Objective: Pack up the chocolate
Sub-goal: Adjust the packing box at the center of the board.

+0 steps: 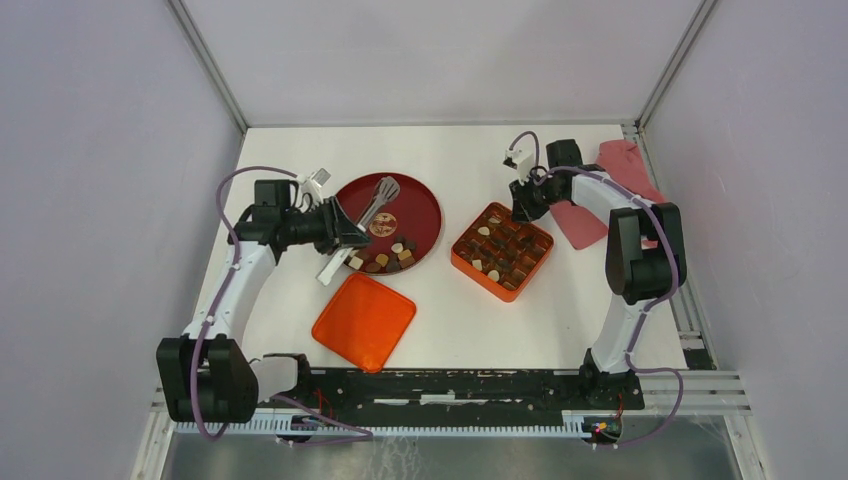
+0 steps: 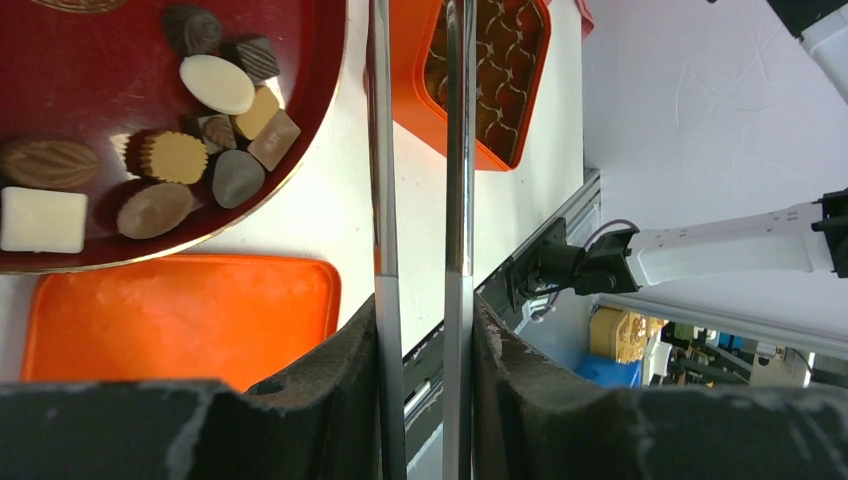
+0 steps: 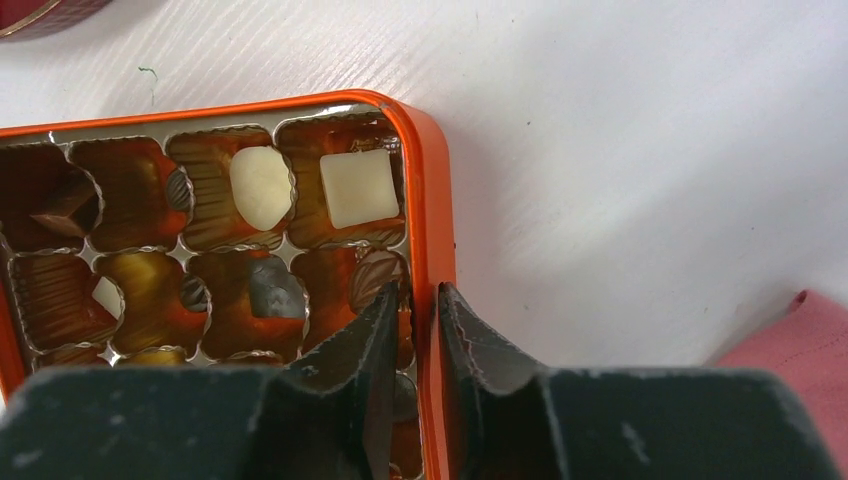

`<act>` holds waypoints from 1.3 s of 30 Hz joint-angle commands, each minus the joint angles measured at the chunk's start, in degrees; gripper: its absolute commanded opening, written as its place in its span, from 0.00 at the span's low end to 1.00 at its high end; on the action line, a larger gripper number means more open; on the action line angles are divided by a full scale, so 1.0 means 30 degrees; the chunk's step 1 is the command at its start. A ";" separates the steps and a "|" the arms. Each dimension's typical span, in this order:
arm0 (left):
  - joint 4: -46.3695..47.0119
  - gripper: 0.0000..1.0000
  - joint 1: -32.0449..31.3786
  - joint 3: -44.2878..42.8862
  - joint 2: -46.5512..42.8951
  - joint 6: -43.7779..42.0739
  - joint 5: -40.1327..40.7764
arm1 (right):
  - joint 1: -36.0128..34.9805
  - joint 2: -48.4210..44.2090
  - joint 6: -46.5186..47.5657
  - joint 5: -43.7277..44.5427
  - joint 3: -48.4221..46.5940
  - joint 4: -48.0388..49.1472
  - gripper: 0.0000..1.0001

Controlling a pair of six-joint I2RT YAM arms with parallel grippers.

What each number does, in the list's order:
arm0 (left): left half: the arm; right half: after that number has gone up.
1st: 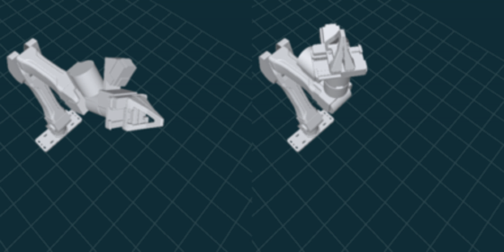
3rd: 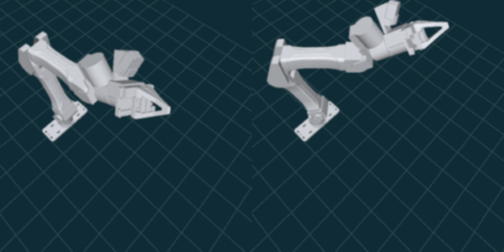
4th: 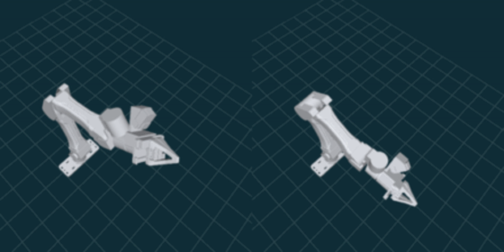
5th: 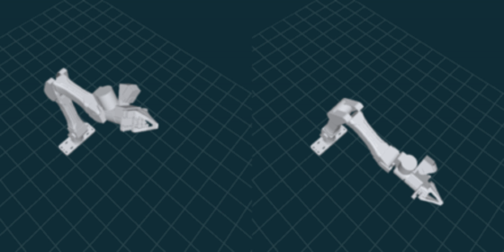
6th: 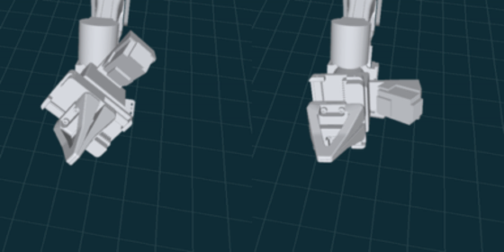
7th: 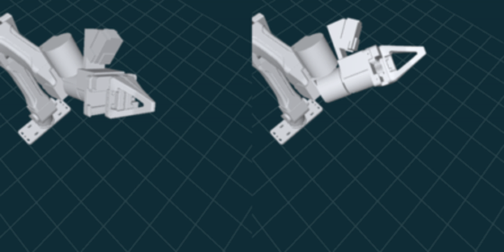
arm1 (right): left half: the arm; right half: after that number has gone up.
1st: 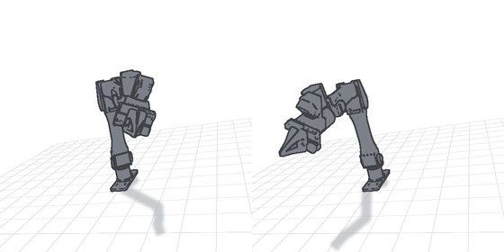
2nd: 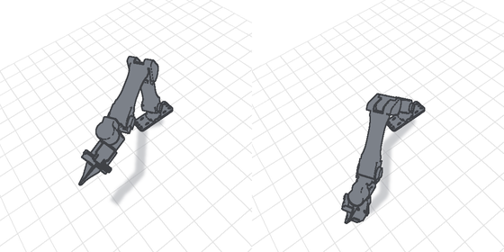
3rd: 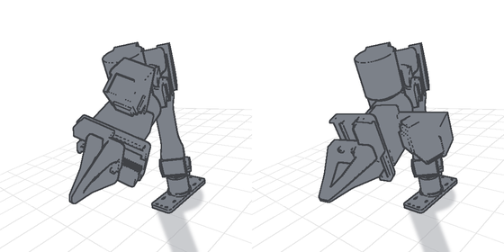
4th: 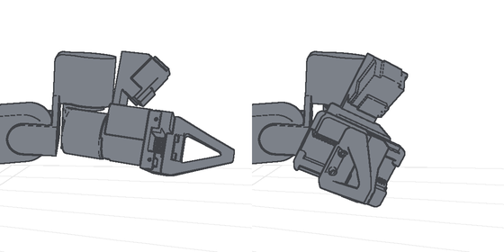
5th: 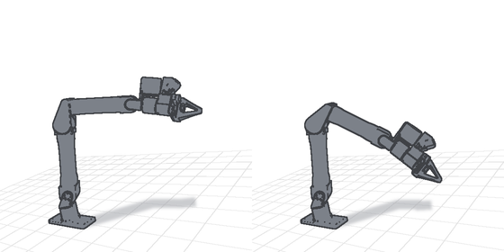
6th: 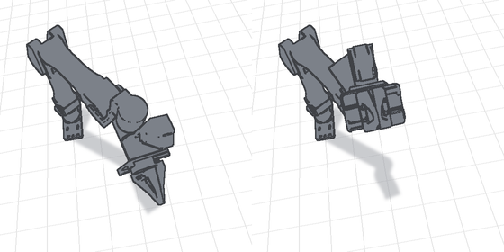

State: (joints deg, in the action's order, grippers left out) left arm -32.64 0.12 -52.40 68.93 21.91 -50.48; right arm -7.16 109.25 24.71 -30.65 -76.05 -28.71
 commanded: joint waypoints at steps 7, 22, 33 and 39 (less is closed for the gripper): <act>0.1885 0.02 -0.1461 -0.0122 -0.0358 0.1588 0.0656 | 0.0750 -0.1319 0.0069 -0.1282 -0.0712 -0.0028 0.58; 0.3485 0.02 -0.4070 -0.0454 -0.0292 0.2997 0.1356 | 0.2804 -0.4514 0.2218 -0.5075 -0.0674 -0.1466 0.75; 0.4855 0.02 -0.6386 -0.0652 0.0013 0.4324 0.2473 | 0.3776 -0.5260 0.1939 -0.6853 -0.0051 -0.0961 0.76; 0.5621 0.02 -0.7670 -0.1050 0.0456 0.4854 0.2970 | 0.4591 -0.5567 0.1511 -0.7310 0.0074 -0.0572 0.76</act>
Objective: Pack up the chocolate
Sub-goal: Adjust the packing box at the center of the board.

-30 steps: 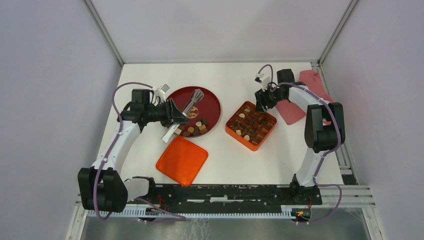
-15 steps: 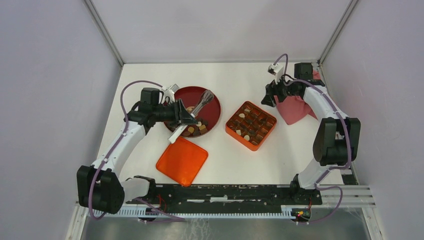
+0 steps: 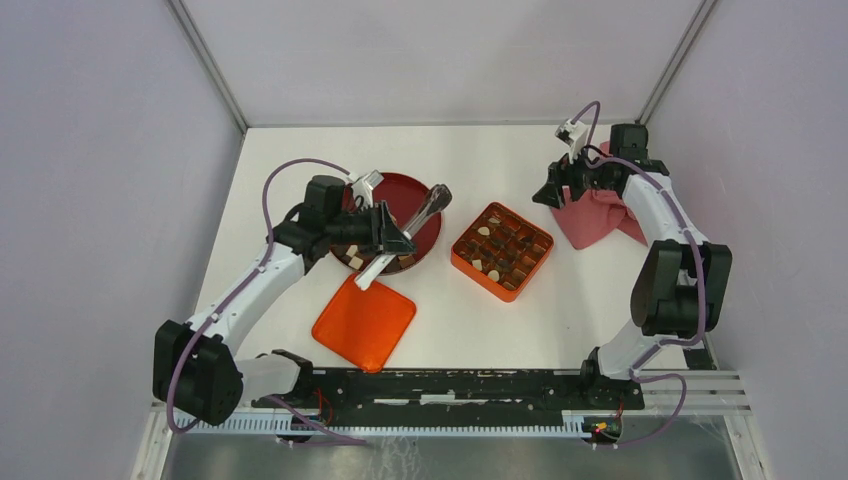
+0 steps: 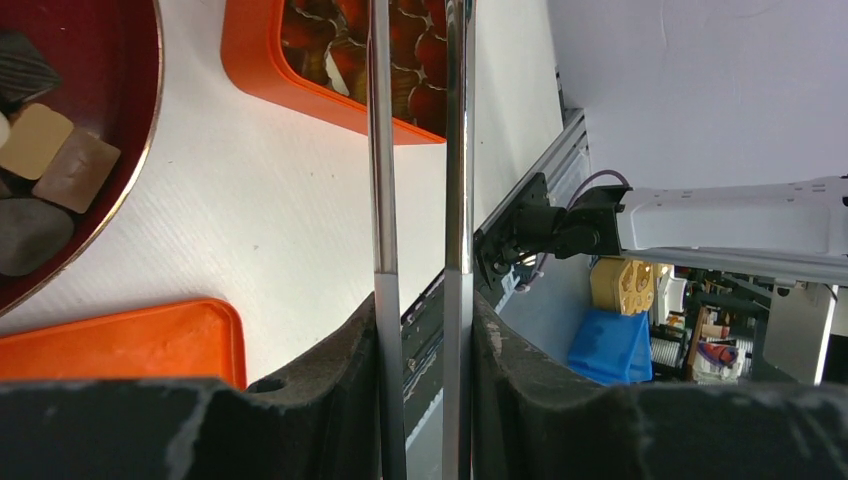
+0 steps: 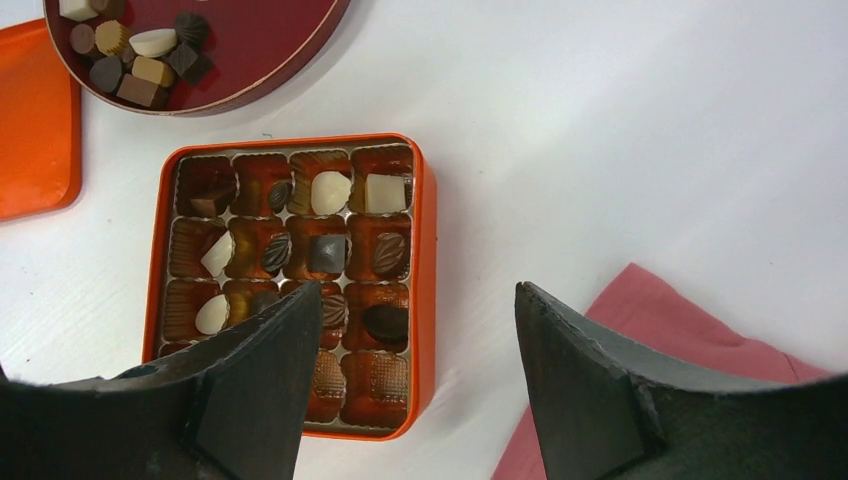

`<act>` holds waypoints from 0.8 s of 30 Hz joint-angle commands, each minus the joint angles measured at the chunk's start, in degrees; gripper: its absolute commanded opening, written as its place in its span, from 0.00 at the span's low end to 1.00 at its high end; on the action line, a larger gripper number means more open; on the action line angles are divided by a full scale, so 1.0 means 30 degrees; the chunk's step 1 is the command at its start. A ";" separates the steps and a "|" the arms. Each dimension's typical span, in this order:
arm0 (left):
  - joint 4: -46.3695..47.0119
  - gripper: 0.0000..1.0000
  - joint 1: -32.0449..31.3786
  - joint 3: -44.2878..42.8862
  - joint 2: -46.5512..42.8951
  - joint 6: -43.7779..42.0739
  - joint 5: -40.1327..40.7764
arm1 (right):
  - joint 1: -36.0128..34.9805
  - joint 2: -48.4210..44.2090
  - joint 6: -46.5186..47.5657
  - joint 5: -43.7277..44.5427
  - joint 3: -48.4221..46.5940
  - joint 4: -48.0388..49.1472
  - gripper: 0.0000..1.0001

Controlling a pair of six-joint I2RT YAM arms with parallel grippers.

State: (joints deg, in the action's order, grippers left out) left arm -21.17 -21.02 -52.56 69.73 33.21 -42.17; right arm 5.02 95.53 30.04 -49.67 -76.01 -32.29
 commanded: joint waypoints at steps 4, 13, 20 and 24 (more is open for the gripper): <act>0.2406 0.02 -0.1501 -0.1277 0.0617 0.1410 0.0425 | 0.1109 -0.1199 -0.0677 -0.1277 0.0191 0.0998 0.76; 0.3678 0.02 -0.3303 -0.1961 0.1569 0.1890 0.1163 | 0.2250 -0.2037 -0.2309 -0.0932 0.1430 0.2897 0.75; 0.4886 0.02 -0.4834 -0.2269 0.2843 0.2217 0.1632 | 0.3214 -0.3265 -0.4228 0.0399 0.3212 0.5158 0.74; 0.5401 0.02 -0.5974 -0.2832 0.4232 0.2406 0.1917 | 0.3723 -0.3783 -0.5377 0.0984 0.4405 0.6593 0.74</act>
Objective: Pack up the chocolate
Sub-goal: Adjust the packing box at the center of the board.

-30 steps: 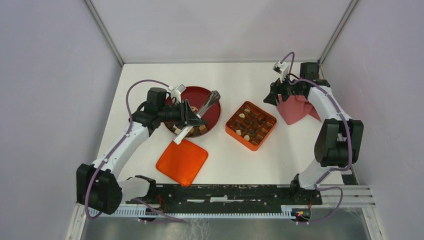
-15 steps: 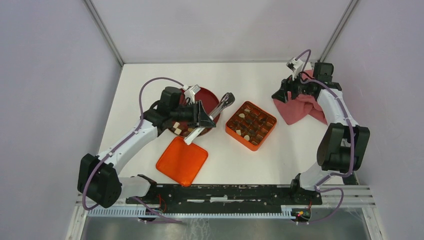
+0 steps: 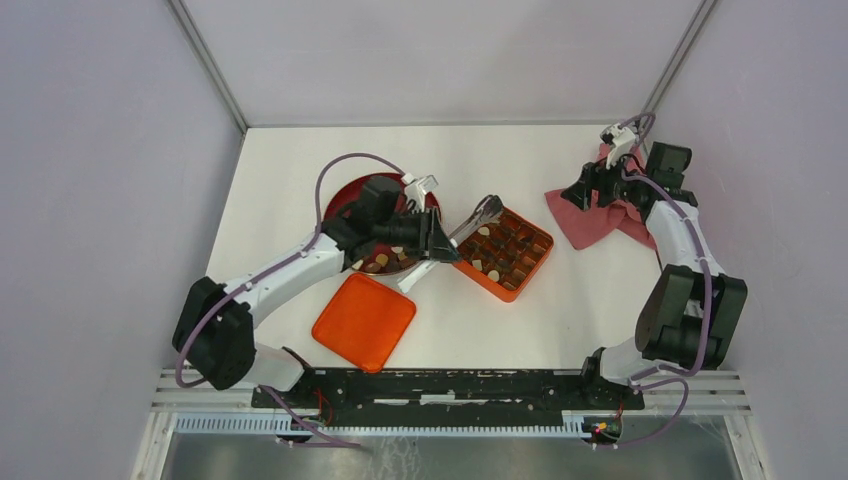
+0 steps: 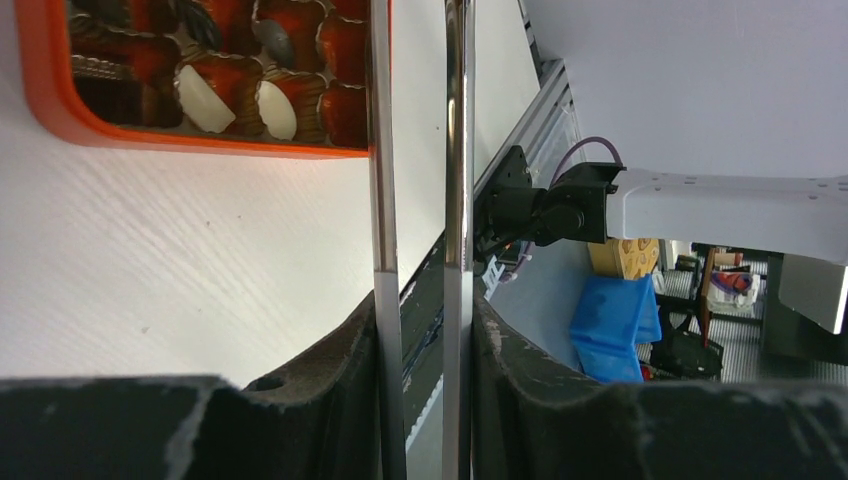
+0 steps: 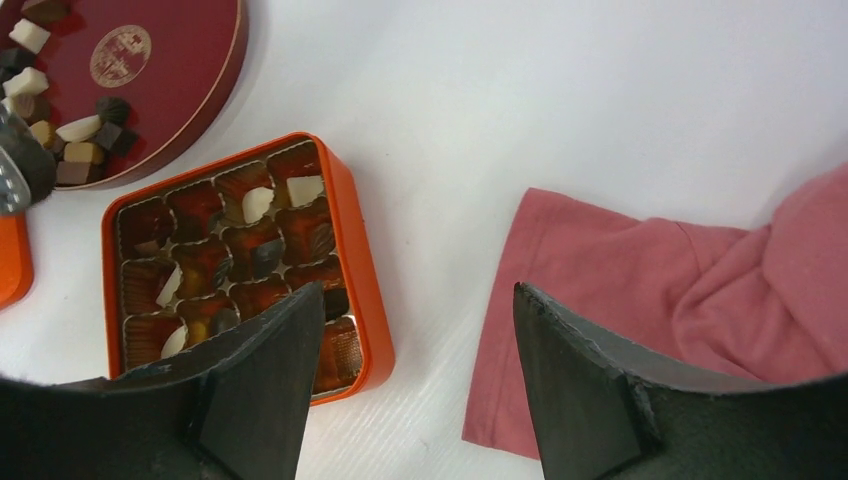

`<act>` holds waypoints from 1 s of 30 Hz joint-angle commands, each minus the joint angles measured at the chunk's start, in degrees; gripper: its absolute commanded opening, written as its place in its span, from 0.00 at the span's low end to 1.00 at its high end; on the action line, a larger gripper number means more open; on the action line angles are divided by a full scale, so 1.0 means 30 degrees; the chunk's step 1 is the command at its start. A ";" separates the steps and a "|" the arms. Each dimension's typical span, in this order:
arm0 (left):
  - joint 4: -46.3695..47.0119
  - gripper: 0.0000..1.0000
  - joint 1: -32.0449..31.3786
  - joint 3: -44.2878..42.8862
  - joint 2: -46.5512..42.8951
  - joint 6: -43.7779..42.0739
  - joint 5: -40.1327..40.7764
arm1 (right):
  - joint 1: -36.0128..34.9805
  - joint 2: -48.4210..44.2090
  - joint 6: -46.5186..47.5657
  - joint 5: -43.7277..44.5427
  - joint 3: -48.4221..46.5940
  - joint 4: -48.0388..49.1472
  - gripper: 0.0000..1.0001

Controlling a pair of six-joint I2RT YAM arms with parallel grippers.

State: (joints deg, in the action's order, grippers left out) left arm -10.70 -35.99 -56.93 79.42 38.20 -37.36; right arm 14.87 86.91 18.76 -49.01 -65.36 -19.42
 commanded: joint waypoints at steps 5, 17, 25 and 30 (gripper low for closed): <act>0.1426 0.02 -0.2603 -0.2997 0.3017 0.0075 0.1347 | 0.0801 -0.1246 -0.2112 0.0679 0.1924 0.3255 0.74; -0.3008 0.02 -0.5306 -0.8107 0.7762 -0.3022 0.4609 | 0.0983 -0.1380 -0.2329 0.0481 0.2776 0.3855 0.74; -0.4602 0.04 -0.6091 -0.9732 0.9151 -0.3818 0.6102 | 0.0991 -0.1475 -0.2388 0.0429 0.3068 0.4073 0.74; -0.4637 0.05 -0.6149 -1.0025 0.9504 -0.3909 0.6463 | 0.0990 -0.1398 -0.2416 0.0327 0.3100 0.4073 0.74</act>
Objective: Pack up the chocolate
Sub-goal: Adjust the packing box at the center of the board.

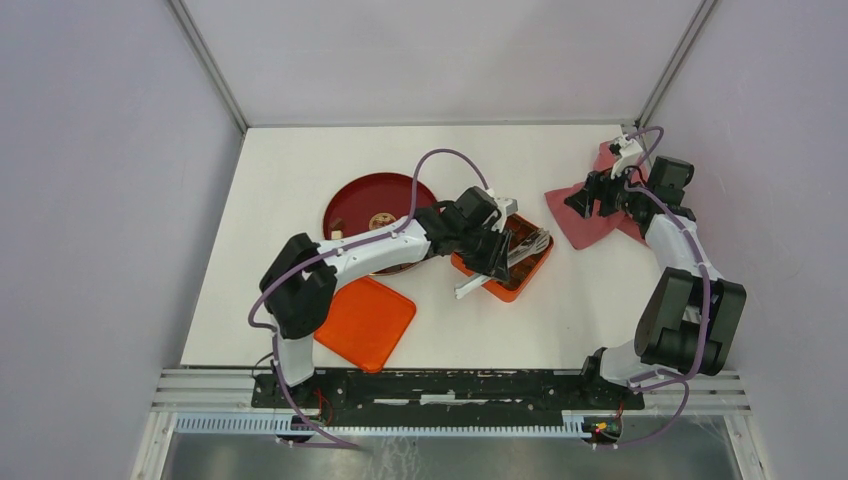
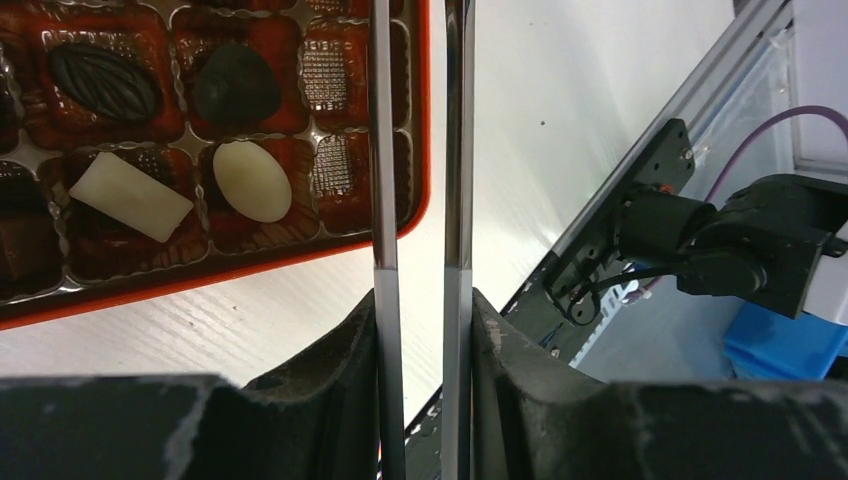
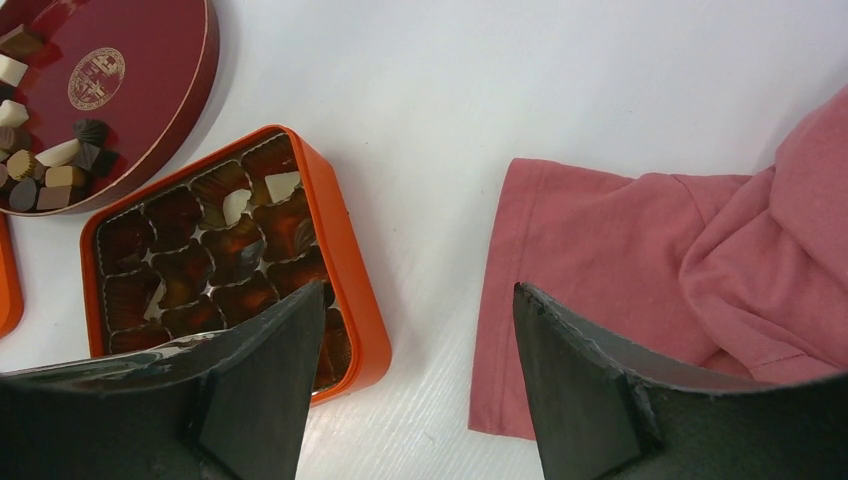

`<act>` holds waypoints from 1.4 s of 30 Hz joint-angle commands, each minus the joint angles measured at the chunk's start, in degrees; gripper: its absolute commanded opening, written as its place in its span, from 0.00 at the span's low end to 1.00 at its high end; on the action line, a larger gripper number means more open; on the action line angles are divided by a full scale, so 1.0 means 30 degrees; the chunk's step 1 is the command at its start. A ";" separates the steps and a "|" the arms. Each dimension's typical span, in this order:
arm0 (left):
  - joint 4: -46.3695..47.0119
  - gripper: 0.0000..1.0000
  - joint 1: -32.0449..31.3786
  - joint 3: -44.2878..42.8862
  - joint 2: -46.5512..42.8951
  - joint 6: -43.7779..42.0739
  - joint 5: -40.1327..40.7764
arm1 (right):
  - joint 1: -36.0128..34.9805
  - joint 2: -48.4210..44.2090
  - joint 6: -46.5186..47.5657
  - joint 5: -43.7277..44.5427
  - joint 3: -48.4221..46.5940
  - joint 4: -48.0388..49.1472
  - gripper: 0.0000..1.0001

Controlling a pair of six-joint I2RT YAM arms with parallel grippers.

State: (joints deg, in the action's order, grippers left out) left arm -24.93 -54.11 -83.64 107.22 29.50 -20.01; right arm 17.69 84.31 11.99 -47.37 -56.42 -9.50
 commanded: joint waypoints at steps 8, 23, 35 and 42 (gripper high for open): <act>0.0048 0.20 -0.0260 -0.1639 0.0796 -0.1188 0.1197 | 0.0050 -0.0708 -0.0186 -0.0292 0.0453 0.0939 0.75; -0.0455 0.38 -0.0391 -0.2449 0.1493 -0.1363 0.1281 | 0.0064 -0.0842 -0.0246 -0.0410 0.0607 0.1053 0.75; -0.0442 0.41 -0.0397 -0.2580 0.1238 -0.1365 0.1711 | 0.0050 -0.0938 -0.0275 -0.0497 0.0644 0.1073 0.75; -0.0558 0.39 -0.0363 -0.2405 -0.0534 -0.1148 0.2892 | 0.0050 -0.1031 -0.0133 -0.0938 0.0717 0.1038 0.75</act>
State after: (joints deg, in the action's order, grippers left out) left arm -27.79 -55.05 -88.55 111.92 27.86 -14.55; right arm 17.69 83.29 11.75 -48.03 -54.50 -8.16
